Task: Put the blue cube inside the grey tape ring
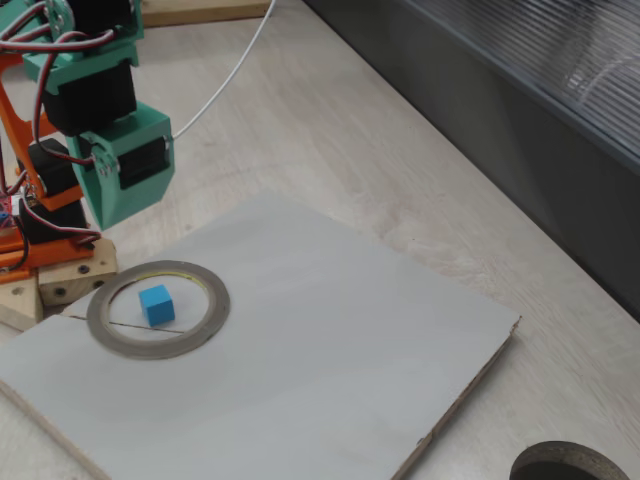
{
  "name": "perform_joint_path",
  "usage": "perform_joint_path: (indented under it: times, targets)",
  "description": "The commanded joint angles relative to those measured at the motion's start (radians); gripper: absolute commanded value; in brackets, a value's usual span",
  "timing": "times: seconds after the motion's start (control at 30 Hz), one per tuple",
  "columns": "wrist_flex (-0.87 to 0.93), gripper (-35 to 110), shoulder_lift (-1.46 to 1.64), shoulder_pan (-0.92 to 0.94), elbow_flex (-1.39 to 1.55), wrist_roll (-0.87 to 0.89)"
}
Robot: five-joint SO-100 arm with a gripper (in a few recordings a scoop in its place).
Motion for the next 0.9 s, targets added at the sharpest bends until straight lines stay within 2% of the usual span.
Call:
perform_joint_path:
  times: [0.0,0.87]
  targets:
    - [0.025,4,0.038,0.002,-0.018,0.008]
    - [0.025,4,0.023,0.012,-0.011,0.017]
